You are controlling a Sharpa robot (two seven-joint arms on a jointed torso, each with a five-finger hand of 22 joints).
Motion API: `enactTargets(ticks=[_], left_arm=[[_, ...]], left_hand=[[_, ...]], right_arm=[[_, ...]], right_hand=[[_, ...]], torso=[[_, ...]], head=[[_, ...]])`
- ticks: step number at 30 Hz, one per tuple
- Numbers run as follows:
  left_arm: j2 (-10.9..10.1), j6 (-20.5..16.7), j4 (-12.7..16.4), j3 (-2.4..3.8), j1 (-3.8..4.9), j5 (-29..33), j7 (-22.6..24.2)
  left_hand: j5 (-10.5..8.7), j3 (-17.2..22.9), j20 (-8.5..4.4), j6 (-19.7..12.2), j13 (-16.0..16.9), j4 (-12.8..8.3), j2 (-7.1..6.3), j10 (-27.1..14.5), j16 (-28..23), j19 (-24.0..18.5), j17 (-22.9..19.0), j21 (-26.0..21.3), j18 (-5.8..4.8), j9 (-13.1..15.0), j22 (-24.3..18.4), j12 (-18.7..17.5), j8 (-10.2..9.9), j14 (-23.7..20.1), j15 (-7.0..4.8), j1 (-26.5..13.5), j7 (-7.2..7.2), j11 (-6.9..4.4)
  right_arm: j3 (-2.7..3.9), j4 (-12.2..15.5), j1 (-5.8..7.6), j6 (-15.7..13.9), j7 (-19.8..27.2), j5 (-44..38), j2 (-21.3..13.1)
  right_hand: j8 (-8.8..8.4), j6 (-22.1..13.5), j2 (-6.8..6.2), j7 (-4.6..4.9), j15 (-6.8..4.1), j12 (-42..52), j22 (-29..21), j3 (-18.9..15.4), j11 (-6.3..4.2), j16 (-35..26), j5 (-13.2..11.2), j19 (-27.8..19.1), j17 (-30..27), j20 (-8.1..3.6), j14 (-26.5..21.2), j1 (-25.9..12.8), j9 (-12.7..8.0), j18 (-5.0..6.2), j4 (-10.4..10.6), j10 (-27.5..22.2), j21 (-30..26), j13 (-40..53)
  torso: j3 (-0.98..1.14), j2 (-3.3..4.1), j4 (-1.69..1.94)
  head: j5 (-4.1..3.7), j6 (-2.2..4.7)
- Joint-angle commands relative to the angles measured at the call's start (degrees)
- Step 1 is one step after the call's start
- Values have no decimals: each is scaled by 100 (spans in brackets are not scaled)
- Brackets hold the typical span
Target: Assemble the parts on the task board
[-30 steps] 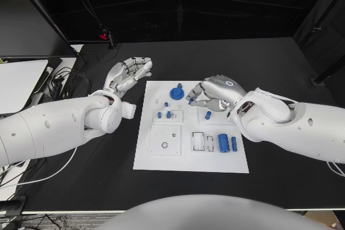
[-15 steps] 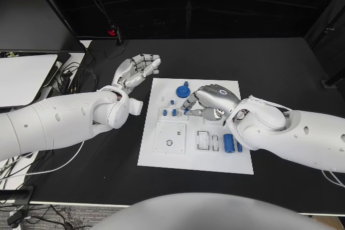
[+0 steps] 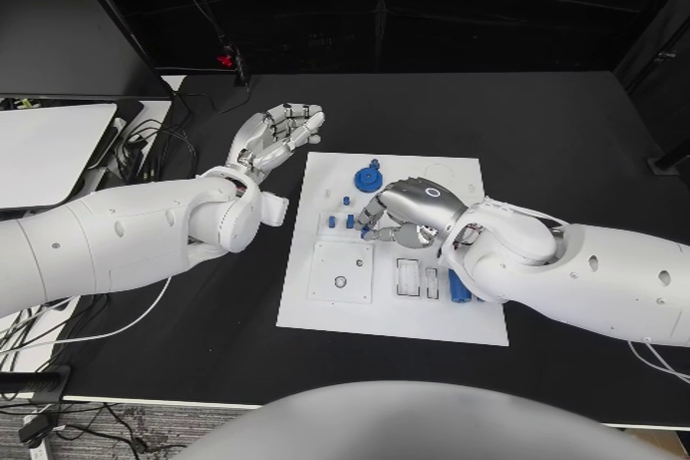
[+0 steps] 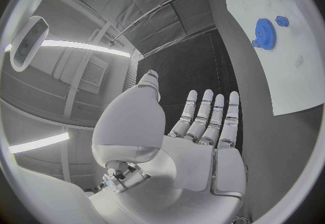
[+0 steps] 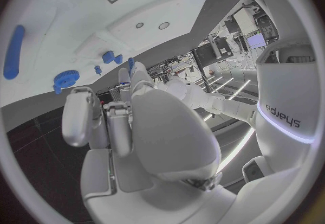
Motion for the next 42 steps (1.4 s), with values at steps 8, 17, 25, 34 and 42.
enactTargets(ticks=[8, 17, 25, 34, 42], left_arm=[[7, 53, -3, 5, 7, 6, 833], [-7, 56, -1, 5, 4, 6, 833], [-19, 56, 6, 5, 2, 6, 833], [-28, 53, 12, 5, 0, 6, 832], [-26, 59, 7, 5, 0, 6, 830]], left_hand=[[39, 37, -5, -49, -11, -4, 72, -55, 41, 54, -22, 4, 0, -10, -4, 42, 32, -47, -5, 16, 805, -2], [41, 39, -5, -55, -15, -4, 87, -62, 51, 51, -33, 4, 0, -12, -14, 53, 38, -52, -5, 15, 805, -1], [41, 39, -5, -55, -15, -4, 87, -62, 51, 51, -33, 4, 0, -12, -14, 53, 38, -52, -5, 15, 805, -1], [41, 39, -5, -55, -15, -4, 87, -62, 51, 51, -33, 4, 0, -12, -14, 53, 38, -52, -5, 15, 805, -1], [41, 39, -5, -55, -15, -4, 87, -62, 51, 51, -33, 4, 0, -12, -14, 53, 38, -52, -5, 15, 805, -1]], right_arm=[[2, -95, -101, 301, 11, -319, 157], [2, -155, -174, 400, 5, -478, 234], [2, -190, -195, 503, 2, -561, 277], [2, -202, -209, 580, 16, -583, 282], [2, -204, -212, 671, 7, -588, 271]], right_hand=[[-22, -16, 9, 45, 44, -36, 829, 30, 17, 31, 1, 5, 1509, 40, 607, 53, 0, 107, -4, 4, -44, -1], [-27, -20, 9, 48, 46, -41, 826, 36, 19, 31, 1, 2, 1509, 42, 607, 53, -1, 108, -4, 3, -52, -1], [-31, -24, 5, 51, 48, -45, 825, 37, 21, 31, 0, 1, 1509, 43, 607, 50, -3, 109, -3, 4, -55, -1], [-34, -26, 4, 52, 49, -47, 824, 42, 22, 31, 1, -1, 1509, 45, 607, 51, -4, 110, -4, 6, -59, 0], [-34, -26, 4, 52, 49, -47, 824, 42, 22, 31, 1, -1, 1509, 45, 607, 51, -4, 110, -4, 6, -59, 0]], torso=[[2, -4, -4], [6, -5, -3], [3, -4, -1], [-2, -7, -4], [2, -7, -6]], head=[[6, -3], [13, -3], [20, -3], [-2, -3], [-5, -3]])
